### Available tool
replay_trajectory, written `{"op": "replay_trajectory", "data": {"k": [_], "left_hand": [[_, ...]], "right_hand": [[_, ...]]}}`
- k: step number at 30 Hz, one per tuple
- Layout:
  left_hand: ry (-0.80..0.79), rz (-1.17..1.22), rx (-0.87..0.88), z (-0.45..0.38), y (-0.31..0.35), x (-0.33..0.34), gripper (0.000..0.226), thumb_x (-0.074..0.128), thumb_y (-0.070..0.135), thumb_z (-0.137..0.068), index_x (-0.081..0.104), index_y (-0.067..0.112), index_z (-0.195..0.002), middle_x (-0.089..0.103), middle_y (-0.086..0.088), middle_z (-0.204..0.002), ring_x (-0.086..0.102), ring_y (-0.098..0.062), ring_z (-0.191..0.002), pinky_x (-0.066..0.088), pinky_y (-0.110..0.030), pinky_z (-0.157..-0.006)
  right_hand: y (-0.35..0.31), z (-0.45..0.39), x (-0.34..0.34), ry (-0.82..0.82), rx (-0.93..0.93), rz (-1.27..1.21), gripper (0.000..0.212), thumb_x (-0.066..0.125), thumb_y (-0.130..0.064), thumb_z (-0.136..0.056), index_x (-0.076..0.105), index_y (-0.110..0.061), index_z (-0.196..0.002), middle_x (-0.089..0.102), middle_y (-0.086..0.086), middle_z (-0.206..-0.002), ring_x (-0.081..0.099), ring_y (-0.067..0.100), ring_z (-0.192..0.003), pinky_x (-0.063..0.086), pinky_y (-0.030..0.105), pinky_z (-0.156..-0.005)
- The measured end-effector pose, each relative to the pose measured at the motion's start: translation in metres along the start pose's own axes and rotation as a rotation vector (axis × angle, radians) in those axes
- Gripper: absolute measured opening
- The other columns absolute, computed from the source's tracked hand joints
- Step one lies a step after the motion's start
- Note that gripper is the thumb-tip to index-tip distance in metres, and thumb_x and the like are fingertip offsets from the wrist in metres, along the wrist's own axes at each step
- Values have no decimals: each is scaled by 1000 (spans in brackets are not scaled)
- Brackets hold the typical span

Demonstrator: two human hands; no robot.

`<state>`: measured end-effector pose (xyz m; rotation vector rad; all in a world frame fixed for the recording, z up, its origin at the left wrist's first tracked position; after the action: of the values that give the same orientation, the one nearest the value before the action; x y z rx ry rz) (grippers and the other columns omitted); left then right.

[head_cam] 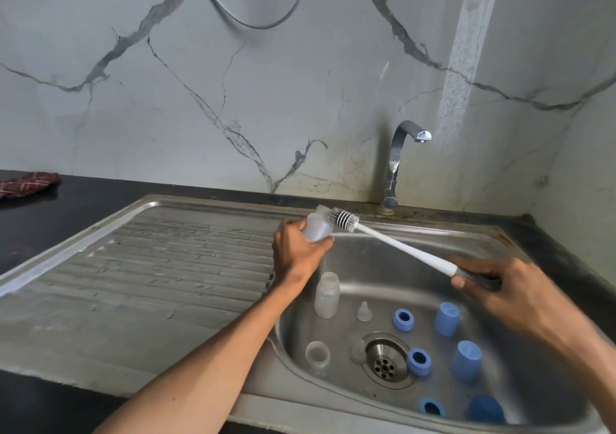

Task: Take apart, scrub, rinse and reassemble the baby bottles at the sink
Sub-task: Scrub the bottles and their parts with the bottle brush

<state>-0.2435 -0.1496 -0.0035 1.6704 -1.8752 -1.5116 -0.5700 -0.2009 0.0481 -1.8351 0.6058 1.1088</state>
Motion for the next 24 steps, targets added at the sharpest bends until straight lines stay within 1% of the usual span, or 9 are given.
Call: {"op": "replay_trajectory", "data": {"k": [2, 5, 7, 11, 13, 16, 20, 22, 24], "left_hand": [[2, 4, -12, 2, 1, -1, 36, 82, 46, -59, 73, 24, -87, 64, -5, -87, 62, -23, -80, 46, -27, -64], [-2, 13, -17, 7, 4, 4, 36, 81, 44, -63, 73, 22, -91, 62, -6, -92, 62, -25, -85, 51, -31, -67], [-3, -3, -15, 8, 5, 4, 37, 81, 43, -65, 73, 19, -92, 62, -7, -95, 62, -27, -88, 50, -32, -67], [16, -36, 2, 9, 6, 1, 42, 82, 40, -67, 74, 13, -98, 61, -10, -99, 61, -28, -92, 50, -33, -71], [3, -18, -7, 10, 7, 2, 40, 82, 43, -65, 74, 14, -92, 63, -9, -95, 63, -27, -87, 52, -33, -68], [-11, 18, -22, 10, 7, 4, 37, 82, 47, -61, 73, 15, -79, 68, -6, -79, 65, -23, -73, 52, -32, -61], [-15, 52, 12, 13, 14, 4, 32, 84, 44, -63, 71, 15, -71, 66, 0, -65, 60, -15, -60, 41, -26, -53], [-23, 39, 28, 13, 13, 7, 36, 83, 48, -63, 71, 15, -72, 67, -1, -68, 62, -17, -64, 44, -27, -55], [-42, -18, 75, 15, 18, 11, 42, 81, 53, -62, 75, 17, -83, 71, -4, -84, 67, -22, -79, 52, -30, -66]], "right_hand": [[0, 0, 3, -1, 9, 4, 40, 71, -38, -88, 64, -38, -128, 75, 0, -103, 67, 19, -84, 52, 32, -70], [-7, 0, 8, 31, 6, 7, 38, 71, -39, -88, 64, -42, -126, 75, -1, -97, 66, 22, -83, 47, 32, -67], [-10, 2, 11, 53, -4, 13, 37, 71, -41, -88, 64, -44, -125, 75, -3, -91, 68, 22, -83, 51, 34, -68], [-13, 4, 16, 72, -17, 5, 39, 70, -44, -87, 65, -40, -126, 75, -1, -86, 69, 24, -78, 55, 40, -71], [-15, 4, 16, 86, -26, 8, 40, 69, -45, -88, 64, -40, -127, 75, 0, -85, 68, 24, -76, 55, 40, -70], [-18, 5, 17, 101, -41, 1, 40, 68, -45, -88, 65, -40, -127, 76, 0, -86, 68, 24, -77, 54, 40, -69], [-18, 5, 17, 103, -34, -17, 40, 67, -45, -89, 64, -40, -128, 75, 0, -84, 68, 25, -78, 53, 40, -69], [-17, 5, 16, 104, -34, -20, 40, 67, -45, -89, 64, -40, -128, 74, -1, -80, 66, 22, -72, 53, 38, -67], [-18, 4, 19, 97, -41, -17, 40, 66, -46, -89, 63, -40, -129, 73, -3, -78, 66, 18, -69, 53, 36, -65]]}}
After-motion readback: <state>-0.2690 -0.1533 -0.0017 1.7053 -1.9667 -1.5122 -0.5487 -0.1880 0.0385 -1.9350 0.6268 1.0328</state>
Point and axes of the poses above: each hand's wrist, its own z-axis away from the middle knuckle, its own x-axis out of the palm, y = z × x, the point moved 7 cm from there along -z, towards the middle knuckle
